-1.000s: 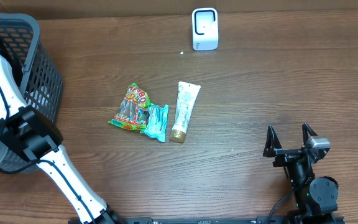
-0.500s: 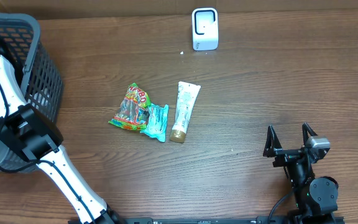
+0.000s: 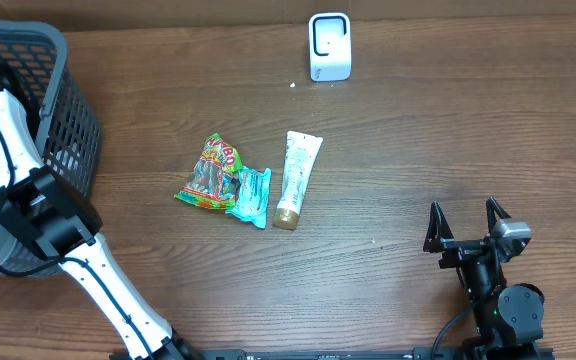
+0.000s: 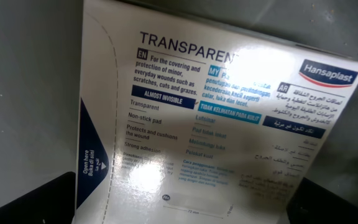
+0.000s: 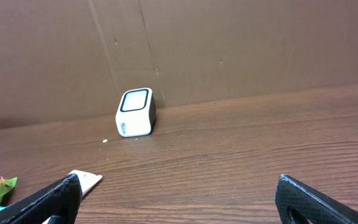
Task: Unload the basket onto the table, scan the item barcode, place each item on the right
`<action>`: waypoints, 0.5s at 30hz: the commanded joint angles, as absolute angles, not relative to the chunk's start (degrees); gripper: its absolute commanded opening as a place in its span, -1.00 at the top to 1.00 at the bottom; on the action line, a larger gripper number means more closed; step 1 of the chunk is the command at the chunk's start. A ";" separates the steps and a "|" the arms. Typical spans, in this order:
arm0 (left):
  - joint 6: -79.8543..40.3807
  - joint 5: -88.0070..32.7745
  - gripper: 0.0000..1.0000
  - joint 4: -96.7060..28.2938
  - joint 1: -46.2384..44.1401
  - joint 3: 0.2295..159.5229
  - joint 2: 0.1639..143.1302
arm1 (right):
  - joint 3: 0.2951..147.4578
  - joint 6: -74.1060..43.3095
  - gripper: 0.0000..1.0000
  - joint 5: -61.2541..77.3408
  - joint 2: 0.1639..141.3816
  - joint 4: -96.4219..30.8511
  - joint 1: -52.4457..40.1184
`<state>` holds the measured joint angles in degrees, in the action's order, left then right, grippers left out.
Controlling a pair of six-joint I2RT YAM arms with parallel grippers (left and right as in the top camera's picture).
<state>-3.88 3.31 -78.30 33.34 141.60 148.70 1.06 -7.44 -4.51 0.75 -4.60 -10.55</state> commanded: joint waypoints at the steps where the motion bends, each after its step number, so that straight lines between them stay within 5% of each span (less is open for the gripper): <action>1: -3.01 3.49 -0.94 -77.93 33.36 139.13 151.52 | 0.47 -7.22 -1.00 -4.89 0.30 -4.34 -10.76; 15: -2.98 3.38 -0.79 -74.24 33.36 132.33 151.52 | 0.47 -7.22 -1.00 -4.89 0.30 -4.34 -10.76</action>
